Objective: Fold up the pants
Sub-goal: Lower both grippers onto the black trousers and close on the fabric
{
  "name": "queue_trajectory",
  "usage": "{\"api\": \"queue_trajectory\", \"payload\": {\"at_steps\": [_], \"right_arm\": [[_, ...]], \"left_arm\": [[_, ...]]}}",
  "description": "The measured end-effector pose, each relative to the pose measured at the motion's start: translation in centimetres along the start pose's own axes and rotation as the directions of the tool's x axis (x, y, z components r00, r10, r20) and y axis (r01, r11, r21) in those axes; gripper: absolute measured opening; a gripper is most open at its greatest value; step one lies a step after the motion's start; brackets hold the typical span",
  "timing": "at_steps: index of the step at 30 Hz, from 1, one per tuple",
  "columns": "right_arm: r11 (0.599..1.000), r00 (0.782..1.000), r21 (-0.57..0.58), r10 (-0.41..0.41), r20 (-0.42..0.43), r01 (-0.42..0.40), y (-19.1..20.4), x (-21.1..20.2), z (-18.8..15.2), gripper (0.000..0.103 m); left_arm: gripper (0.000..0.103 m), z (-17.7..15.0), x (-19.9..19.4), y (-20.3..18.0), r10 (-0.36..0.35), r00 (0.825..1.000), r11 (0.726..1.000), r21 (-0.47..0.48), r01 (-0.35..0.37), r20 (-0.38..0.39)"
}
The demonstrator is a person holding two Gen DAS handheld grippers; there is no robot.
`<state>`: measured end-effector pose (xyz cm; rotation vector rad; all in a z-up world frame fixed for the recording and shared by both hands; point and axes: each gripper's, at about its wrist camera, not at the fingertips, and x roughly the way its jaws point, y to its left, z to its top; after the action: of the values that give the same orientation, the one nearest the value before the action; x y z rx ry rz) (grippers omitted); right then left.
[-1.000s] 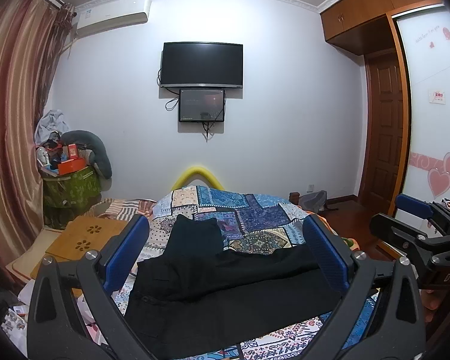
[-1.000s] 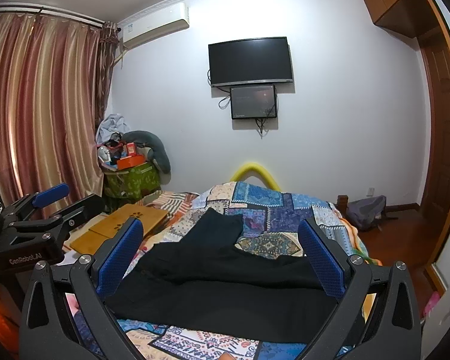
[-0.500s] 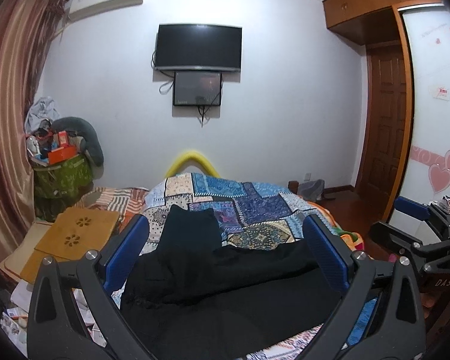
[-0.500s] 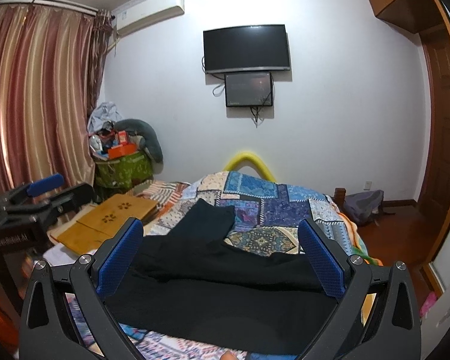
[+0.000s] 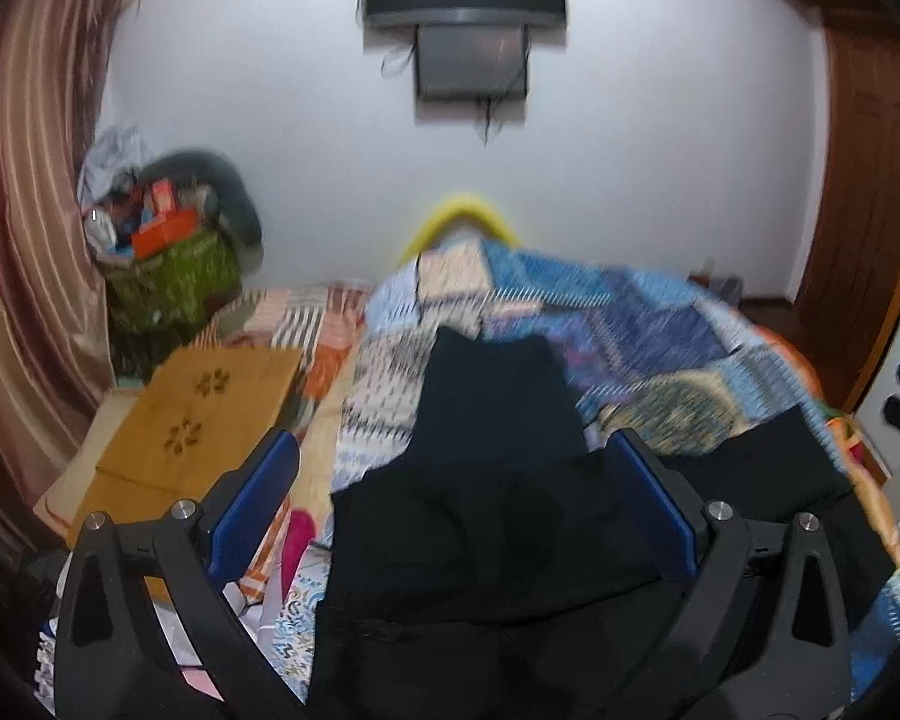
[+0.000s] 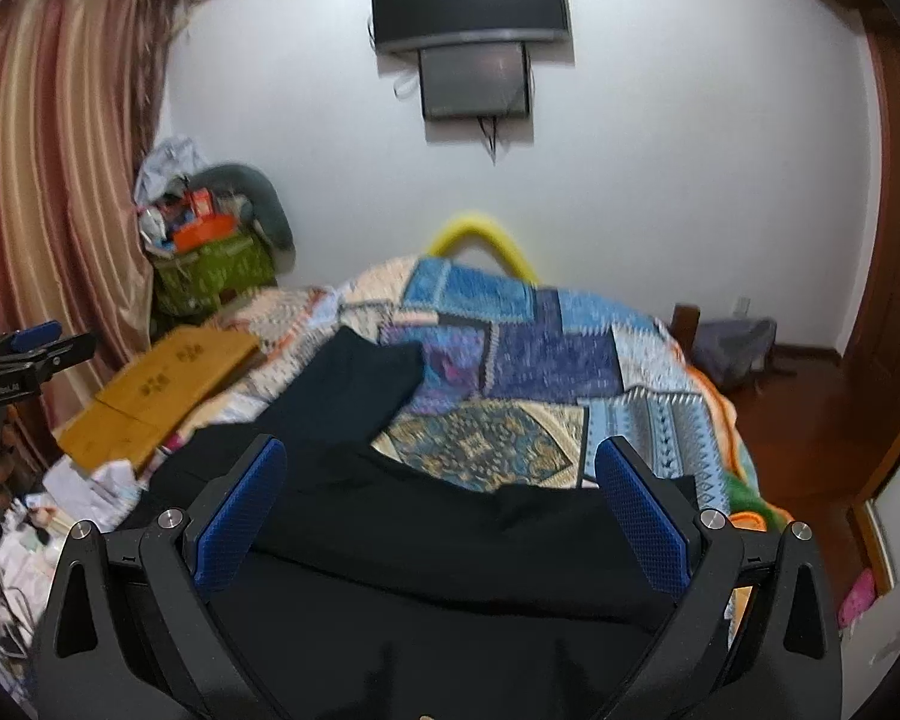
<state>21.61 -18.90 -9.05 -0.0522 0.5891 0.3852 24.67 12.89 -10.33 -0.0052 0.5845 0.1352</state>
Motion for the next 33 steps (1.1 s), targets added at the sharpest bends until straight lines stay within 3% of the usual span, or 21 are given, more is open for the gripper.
{"api": "queue_trajectory", "payload": {"at_steps": [4,7,11,17,21,23,24,25,26,28,29,30,33], "right_arm": [[0.999,0.994,-0.039,0.019,-0.106,-0.023,-0.8,3.5,-0.6,0.102],[0.996,0.977,-0.044,0.064,-0.203,-0.075,-1.3,6.3,-1.2,0.101],[0.992,0.956,-0.091,0.055,-0.288,-0.085,-1.5,9.4,-2.5,0.101],[0.984,0.935,-0.137,0.057,-0.350,-0.111,-1.5,13.9,-2.3,0.101],[0.973,0.925,-0.178,0.072,-0.373,-0.148,-0.5,16.3,-1.3,0.100],[0.965,0.908,-0.188,0.095,-0.409,-0.185,0.3,18.1,-1.0,0.098],[0.960,0.898,-0.194,0.100,-0.429,-0.200,0.7,19.1,-0.9,0.092],[0.956,0.886,-0.198,0.106,-0.452,-0.216,1.1,19.8,-1.0,0.087],[0.951,0.872,-0.205,0.111,-0.477,-0.233,1.6,20.7,-1.2,0.084],[0.945,0.844,-0.206,0.113,-0.524,-0.254,2.3,22.4,-1.7,0.071],[0.943,0.826,-0.197,0.120,-0.552,-0.268,2.7,23.1,-2.1,0.066],[0.945,0.821,-0.184,0.127,-0.557,-0.271,3.0,23.5,-2.5,0.063],[0.939,0.836,-0.206,0.127,-0.535,-0.275,3.7,23.2,-3.0,0.060]], "left_arm": [[0.103,-1.5,6.6,2.6,0.033,0.989,0.999,-0.012,-0.035,-0.141],[0.100,-3.7,11.4,4.6,0.088,0.963,0.995,-0.016,-0.095,-0.257],[0.088,-6.6,16.4,6.5,0.044,0.928,0.996,-0.055,-0.069,-0.371],[0.082,-8.0,21.2,7.7,-0.005,0.889,0.994,-0.101,-0.047,-0.458],[0.082,-7.9,24.3,7.8,-0.046,0.841,0.994,-0.105,-0.014,-0.539],[0.079,-7.7,25.5,7.7,-0.041,0.834,0.994,-0.106,-0.021,-0.550],[0.077,-7.5,25.8,7.7,-0.049,0.833,0.993,-0.115,-0.017,-0.551],[0.067,-7.4,26.1,7.7,-0.059,0.832,0.992,-0.124,-0.012,-0.551],[0.046,-7.3,26.3,7.7,-0.071,0.832,0.991,-0.133,-0.004,-0.550],[0.024,-7.5,26.9,7.4,-0.031,0.822,0.994,-0.106,-0.036,-0.568],[0.022,-7.6,26.8,7.3,-0.022,0.825,0.995,-0.096,-0.039,-0.565],[0.020,-7.6,26.5,7.3,-0.020,0.832,0.995,-0.091,-0.037,-0.554],[0.013,-7.6,25.7,7.5,-0.031,0.847,0.995,-0.096,-0.024,-0.531]]}}
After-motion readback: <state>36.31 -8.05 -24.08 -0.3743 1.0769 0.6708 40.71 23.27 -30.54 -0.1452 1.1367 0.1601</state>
